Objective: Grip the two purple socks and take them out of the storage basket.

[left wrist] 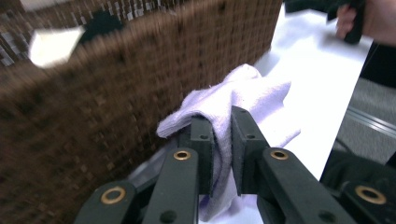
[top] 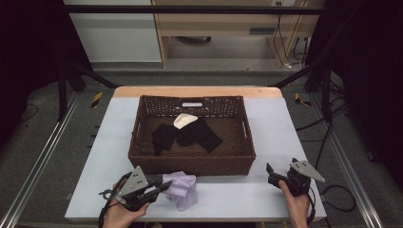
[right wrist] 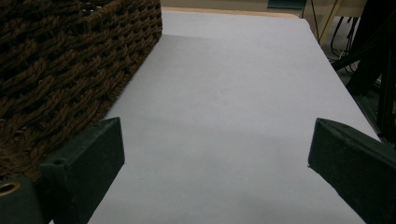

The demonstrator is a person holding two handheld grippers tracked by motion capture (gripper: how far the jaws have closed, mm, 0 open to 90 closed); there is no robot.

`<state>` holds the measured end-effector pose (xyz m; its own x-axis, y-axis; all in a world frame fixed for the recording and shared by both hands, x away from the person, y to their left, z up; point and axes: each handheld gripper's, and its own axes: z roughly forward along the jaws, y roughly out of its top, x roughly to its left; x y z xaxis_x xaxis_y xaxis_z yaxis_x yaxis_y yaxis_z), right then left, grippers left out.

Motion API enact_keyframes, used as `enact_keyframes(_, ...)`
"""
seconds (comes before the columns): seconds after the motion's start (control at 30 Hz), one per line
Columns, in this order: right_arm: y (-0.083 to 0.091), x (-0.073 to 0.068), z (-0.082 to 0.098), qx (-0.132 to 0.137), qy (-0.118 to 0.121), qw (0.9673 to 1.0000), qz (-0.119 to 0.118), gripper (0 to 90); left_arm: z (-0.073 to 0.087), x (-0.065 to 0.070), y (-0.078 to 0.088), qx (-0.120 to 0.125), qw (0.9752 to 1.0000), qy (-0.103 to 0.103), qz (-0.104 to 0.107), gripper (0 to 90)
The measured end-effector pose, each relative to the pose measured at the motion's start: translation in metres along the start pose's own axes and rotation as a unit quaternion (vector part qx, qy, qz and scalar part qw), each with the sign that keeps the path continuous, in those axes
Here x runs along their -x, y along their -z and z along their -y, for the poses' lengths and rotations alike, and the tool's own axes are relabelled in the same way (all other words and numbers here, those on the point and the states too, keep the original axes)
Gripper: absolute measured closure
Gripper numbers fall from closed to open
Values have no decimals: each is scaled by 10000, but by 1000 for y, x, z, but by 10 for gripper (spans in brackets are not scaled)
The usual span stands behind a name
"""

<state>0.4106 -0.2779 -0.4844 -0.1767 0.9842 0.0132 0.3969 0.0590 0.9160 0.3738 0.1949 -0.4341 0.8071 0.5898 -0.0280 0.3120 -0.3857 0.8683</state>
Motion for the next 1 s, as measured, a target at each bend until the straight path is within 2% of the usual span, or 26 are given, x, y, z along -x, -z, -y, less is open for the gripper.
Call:
enact_keyframes(0.2, 0, 0, 0, -12, 8, 10000, -9, 41, 17, -4, -21, -507, 9987, 0, -25, 785)
enact_keyframes(0.33, 0, -1, 0, -17, 10, 10000, -17, 40, 22, -7, -22, -526, 9986, 26, -11, 739)
enact_keyframes(0.4, 0, 0, 0, -22, 14, 10000, -22, 40, 24, -8, -20, -491, 9988, 56, -23, 653)
enact_keyframes(0.43, 0, 0, 0, -19, 16, 10000, -22, 40, 25, -10, -16, -398, 9991, 44, -122, 592)
enact_keyframes(0.47, 0, 0, 0, -19, 16, 10000, -22, 40, 25, -10, -16, -398, 9991, 44, -122, 493)
enact_keyframes(0.5, 1, 0, 0, -16, 15, 10000, -27, 40, 25, -11, -14, -347, 9992, 40, -188, 493)
enact_keyframes(0.6, 1, 0, 0, -16, 6, 10000, -26, 40, 27, -16, -5, -240, 9989, 82, -401, 395)
enact_keyframes(0.77, 1, 0, 0, -24, -1, 10000, -32, 40, 38, -29, 6, -312, 9970, 255, -664, 367)
enact_keyframes(1.0, 0, 0, 0, -36, -1, 10000, -31, 39, 44, -35, 12, -402, 9942, 275, -962, 352)
